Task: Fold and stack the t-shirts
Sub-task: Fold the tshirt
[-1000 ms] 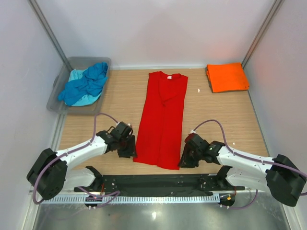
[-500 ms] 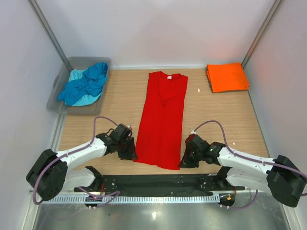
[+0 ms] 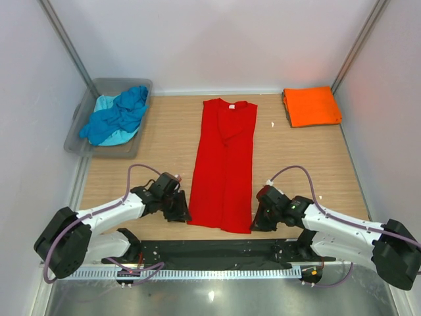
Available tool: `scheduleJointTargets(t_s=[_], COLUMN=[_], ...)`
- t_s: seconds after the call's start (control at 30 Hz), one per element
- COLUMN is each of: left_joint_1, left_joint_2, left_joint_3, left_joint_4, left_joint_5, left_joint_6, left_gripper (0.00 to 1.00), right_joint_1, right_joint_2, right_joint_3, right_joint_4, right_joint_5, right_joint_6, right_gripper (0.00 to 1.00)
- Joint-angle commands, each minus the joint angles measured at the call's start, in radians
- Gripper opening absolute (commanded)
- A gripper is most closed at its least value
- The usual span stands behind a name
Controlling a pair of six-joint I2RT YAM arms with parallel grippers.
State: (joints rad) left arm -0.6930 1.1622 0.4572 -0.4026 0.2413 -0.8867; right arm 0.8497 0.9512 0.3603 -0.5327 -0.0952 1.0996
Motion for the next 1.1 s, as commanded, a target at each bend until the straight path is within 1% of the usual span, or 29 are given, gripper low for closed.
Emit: scheduleJointTargets(t_s=[0.0,0.07,0.1,0.13,0.17,0.37,0.4,0.47,0.5,0.63,0.73,0.77,0.83,0.87,1.07], left_joint_1=[-0.008,-0.01,-0.011,-0.016,-0.017,-0.046,-0.045,-0.045,-0.045,-0.045,-0.046,-0.048,-0.046,-0.046,-0.057], left_joint_2=[0.031,0.037,0.039,0.036,0.036,0.024,0.019,0.013,0.01,-0.009,-0.01,-0.009,-0.007,-0.007,-0.038], left_joint_3=[-0.031,-0.034,-0.035,-0.04,-0.043,-0.041,-0.037,-0.035,-0.035,-0.04,-0.046,-0.051,-0.052,-0.054,-0.031], left_joint_4=[0.051,0.054,0.051,0.05,0.044,0.06,0.064,0.061,0.059,0.047,0.05,0.051,0.051,0.053,0.053], left_joint_5=[0.016,0.016,0.015,0.007,-0.002,-0.019,-0.016,-0.008,-0.007,-0.013,-0.017,-0.022,-0.023,-0.025,-0.019], left_joint_6=[-0.014,-0.011,-0.012,-0.017,-0.029,-0.084,-0.087,-0.09,-0.087,-0.089,-0.09,-0.092,-0.095,-0.097,-0.124], left_gripper=[0.33,0.26,0.14,0.06,0.0,0.0,0.04,0.24,0.31,0.32,0.29,0.22,0.13,0.0,0.0], right_joint_1=[0.006,0.006,0.006,0.006,0.006,0.006,0.008,0.006,0.006,0.006,0.006,0.006,0.006,0.006,0.006], right_joint_2=[-0.017,-0.022,-0.028,-0.032,-0.037,-0.045,-0.043,-0.042,-0.042,-0.048,-0.066,-0.069,-0.078,-0.08,-0.089], right_joint_3=[0.003,0.006,0.008,0.009,0.012,0.031,0.034,0.042,0.043,0.031,0.011,0.008,0.003,0.003,0.035], right_joint_4=[-0.03,-0.039,-0.042,-0.047,-0.062,-0.069,-0.066,-0.062,-0.062,-0.061,-0.056,-0.055,-0.058,-0.059,-0.084], right_joint_5=[0.031,0.032,0.04,0.041,0.045,0.048,0.048,0.046,0.048,0.048,0.043,0.045,0.045,0.045,0.064], right_joint_6=[-0.009,-0.004,-0.003,-0.001,0.002,0.005,0.002,-0.001,-0.003,0.002,0.008,0.012,0.016,0.016,0.013], right_gripper=[0.01,0.01,0.01,0.01,0.01,0.01,0.01,0.01,0.01,0.01,0.01,0.01,0.01,0.01,0.01])
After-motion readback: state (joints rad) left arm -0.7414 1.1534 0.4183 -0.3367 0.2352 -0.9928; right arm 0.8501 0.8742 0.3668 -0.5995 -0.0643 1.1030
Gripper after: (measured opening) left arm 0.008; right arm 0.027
